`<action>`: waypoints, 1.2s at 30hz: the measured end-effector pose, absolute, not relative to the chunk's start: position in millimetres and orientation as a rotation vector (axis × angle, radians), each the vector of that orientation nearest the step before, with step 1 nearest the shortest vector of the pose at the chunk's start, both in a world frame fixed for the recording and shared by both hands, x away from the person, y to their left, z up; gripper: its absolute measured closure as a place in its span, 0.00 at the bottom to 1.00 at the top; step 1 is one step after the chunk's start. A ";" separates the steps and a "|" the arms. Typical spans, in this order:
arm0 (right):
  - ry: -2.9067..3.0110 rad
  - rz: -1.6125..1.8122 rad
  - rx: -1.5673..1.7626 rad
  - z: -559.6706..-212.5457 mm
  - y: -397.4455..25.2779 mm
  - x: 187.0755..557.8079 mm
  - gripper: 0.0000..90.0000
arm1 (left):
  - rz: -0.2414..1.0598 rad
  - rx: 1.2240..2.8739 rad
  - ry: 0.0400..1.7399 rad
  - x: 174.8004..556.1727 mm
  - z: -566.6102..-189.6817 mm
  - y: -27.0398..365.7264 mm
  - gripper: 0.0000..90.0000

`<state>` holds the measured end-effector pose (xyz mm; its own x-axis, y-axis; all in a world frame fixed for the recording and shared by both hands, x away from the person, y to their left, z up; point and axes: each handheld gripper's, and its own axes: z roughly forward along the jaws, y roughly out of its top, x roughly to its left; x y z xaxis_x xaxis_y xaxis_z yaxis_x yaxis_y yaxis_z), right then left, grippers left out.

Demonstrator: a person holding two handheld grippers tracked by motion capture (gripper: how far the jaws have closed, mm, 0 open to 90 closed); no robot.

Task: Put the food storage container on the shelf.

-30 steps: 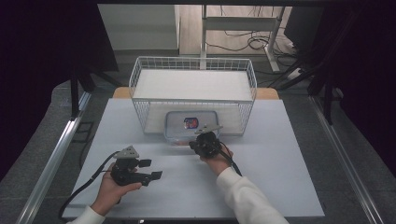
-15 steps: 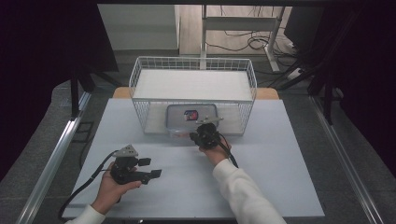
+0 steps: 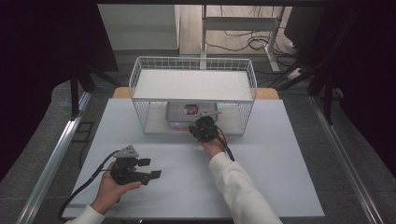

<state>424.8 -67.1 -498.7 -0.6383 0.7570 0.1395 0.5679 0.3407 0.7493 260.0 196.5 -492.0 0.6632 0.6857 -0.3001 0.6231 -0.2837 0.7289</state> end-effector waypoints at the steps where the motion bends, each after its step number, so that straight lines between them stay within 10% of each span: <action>1: 2.376 1.172 1.194 -499.2 -65.9 424.4 0.99 | 0.088 1.991 1.018 260.8 -492.5 196.6 0.32; 36: 2.400 1.205 1.067 -471.0 -254.6 266.9 0.98 | 0.107 2.010 1.039 262.8 -497.4 194.7 0.32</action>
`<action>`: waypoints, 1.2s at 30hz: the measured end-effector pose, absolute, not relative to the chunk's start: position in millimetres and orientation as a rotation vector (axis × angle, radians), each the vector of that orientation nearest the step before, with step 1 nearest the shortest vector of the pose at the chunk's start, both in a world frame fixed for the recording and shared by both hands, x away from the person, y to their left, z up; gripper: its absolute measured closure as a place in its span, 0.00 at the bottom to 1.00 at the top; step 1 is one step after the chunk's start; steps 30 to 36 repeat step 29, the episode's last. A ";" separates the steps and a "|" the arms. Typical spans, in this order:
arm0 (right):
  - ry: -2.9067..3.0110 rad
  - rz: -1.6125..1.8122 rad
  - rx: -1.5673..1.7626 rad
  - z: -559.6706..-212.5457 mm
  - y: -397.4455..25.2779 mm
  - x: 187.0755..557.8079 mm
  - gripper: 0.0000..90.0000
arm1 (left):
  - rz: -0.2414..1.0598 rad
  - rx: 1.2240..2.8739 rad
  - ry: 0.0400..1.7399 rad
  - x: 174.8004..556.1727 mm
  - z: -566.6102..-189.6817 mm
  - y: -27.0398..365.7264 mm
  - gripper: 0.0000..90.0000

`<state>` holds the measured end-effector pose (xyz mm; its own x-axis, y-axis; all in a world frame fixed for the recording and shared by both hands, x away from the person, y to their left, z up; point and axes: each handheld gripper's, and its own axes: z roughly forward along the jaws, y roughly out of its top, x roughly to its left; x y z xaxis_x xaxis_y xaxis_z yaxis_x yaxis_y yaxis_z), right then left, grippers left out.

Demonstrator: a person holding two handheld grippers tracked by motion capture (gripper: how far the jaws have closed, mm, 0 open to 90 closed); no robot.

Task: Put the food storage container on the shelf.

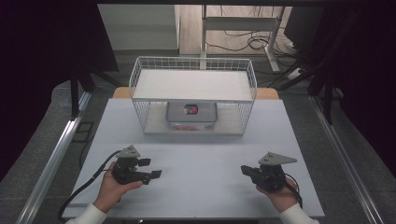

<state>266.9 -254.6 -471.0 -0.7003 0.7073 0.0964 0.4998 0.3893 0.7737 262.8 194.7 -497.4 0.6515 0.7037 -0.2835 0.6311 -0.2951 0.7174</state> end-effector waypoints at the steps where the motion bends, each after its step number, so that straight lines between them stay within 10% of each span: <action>1: 2.404 1.205 1.066 -471.9 -256.6 264.0 0.98 | 0.110 2.011 1.039 262.8 -497.6 194.7 0.32; 5: 2.418 1.206 1.043 -474.6 -256.7 261.2 0.90 | 0.113 2.008 1.042 263.0 -497.8 194.5 0.32; 8: 2.388 1.217 1.037 -474.3 -254.7 262.0 0.66 | 0.118 2.016 1.040 262.7 -498.0 194.5 0.32; 9: 2.350 1.224 1.062 -474.6 -252.6 263.3 0.43 | 0.125 2.023 1.037 262.5 -498.2 194.6 0.32; 12: 2.366 1.240 1.068 -476.2 -252.0 264.5 0.32 | 0.128 2.026 1.038 261.9 -498.6 194.2 0.31; 36: 2.345 1.219 1.057 -476.8 -254.6 267.6 0.18 | 0.118 2.006 1.046 267.9 -499.7 194.3 0.31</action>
